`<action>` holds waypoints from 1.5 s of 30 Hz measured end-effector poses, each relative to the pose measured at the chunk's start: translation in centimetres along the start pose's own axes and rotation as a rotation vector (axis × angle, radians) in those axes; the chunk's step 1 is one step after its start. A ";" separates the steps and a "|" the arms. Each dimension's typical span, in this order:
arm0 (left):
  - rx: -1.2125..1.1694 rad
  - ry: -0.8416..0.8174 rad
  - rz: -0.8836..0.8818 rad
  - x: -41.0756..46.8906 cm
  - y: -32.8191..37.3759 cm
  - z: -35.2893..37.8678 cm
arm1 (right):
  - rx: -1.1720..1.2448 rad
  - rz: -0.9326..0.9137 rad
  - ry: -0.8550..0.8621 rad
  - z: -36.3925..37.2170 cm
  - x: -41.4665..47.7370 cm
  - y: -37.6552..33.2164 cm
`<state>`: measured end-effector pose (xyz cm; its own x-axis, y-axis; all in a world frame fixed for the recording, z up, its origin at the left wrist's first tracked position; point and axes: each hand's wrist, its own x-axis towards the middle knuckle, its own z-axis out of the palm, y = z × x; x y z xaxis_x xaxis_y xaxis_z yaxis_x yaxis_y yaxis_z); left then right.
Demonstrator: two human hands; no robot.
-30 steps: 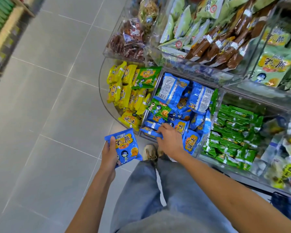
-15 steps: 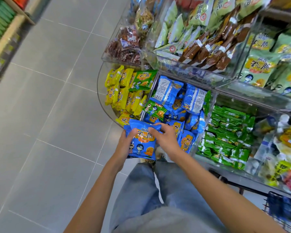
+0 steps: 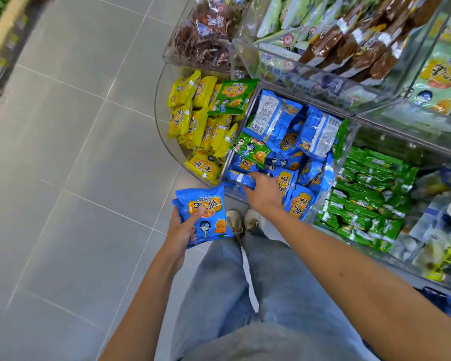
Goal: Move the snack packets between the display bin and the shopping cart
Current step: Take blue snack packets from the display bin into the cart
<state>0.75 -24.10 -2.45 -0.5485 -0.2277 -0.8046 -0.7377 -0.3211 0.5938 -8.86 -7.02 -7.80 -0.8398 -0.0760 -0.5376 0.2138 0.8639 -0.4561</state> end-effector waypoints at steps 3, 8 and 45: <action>0.017 0.034 0.019 -0.1 0.0 0.1 | 0.140 -0.003 0.056 -0.7 -0.6 0.0; 0.065 0.091 0.074 0.0 0.7 0.5 | 0.229 -0.199 0.157 -3.1 -3.9 0.7; 0.053 -0.216 -0.050 -0.4 4.4 6.1 | 1.098 0.456 0.119 -4.1 -4.7 -0.6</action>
<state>-4.66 -19.83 0.55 -0.5782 -0.0092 -0.8158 -0.7825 -0.2767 0.5577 -7.08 -5.13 -2.17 -0.6039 0.2239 -0.7650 0.7683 -0.0921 -0.6335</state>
